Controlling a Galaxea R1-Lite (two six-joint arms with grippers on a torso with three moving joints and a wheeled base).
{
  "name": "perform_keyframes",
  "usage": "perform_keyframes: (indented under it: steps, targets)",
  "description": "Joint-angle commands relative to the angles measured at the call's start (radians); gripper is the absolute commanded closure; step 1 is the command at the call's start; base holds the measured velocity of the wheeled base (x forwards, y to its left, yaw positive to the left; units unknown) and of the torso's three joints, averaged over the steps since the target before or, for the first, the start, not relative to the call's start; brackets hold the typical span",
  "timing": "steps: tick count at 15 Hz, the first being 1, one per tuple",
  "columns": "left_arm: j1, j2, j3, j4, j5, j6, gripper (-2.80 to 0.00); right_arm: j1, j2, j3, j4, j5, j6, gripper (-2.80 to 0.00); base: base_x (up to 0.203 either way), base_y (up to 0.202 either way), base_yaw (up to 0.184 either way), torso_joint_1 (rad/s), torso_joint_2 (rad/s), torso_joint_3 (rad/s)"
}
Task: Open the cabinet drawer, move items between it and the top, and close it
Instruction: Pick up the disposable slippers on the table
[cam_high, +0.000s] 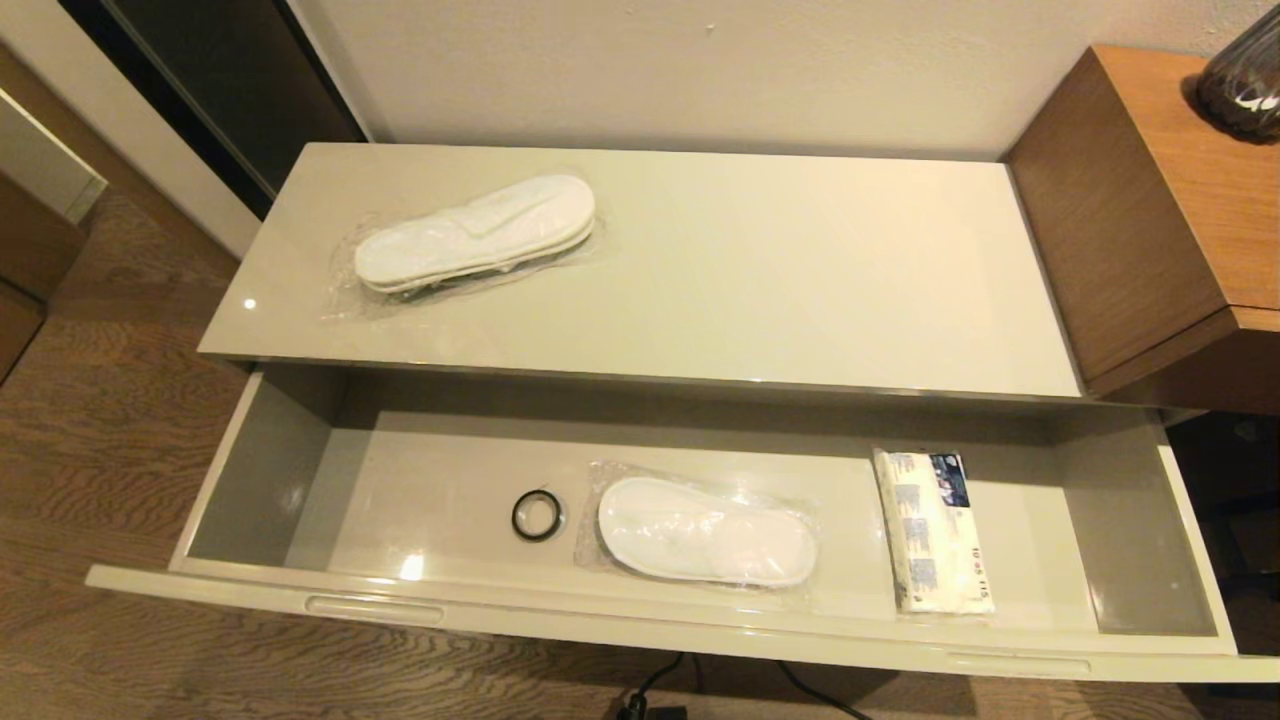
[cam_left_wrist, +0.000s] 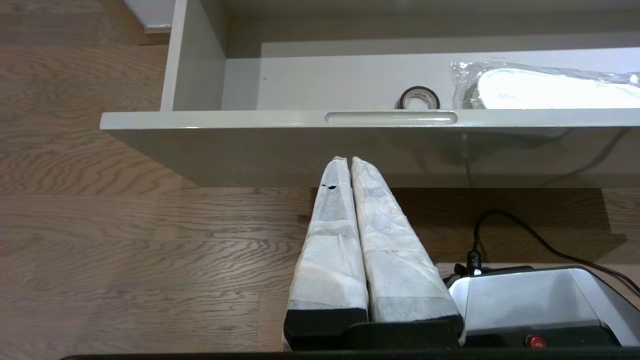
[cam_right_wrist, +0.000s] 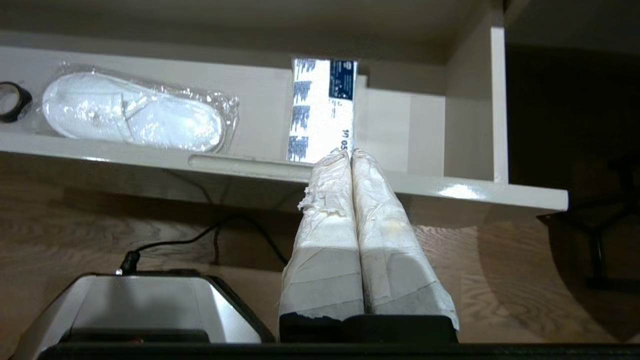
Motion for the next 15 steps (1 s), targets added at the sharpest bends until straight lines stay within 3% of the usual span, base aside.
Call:
perform_keyframes:
  steps: [1, 10, 15]
  targets:
    - [0.000, 0.002, 0.000, -0.002, 0.000, 0.000, 0.00, 0.000, -0.003, 0.001, -0.003, 0.000, 0.002, 0.00, 0.000, 0.000, 0.000, 0.000, 0.00, 0.000]
    - [-0.001, 0.002, 0.000, 0.000, 0.000, 0.000, 0.00, 0.000, -0.003, 0.014, -0.049, 0.000, 0.005, 0.00, 0.000, 0.000, 0.000, 0.000, 0.00, 0.000]
    - [0.000, 0.003, -0.006, 0.005, 0.000, 0.060, 0.00, 0.000, -0.003, 0.014, -0.049, 0.000, 0.005, 0.00, 0.000, 0.000, 0.000, 0.000, 0.00, 0.000]
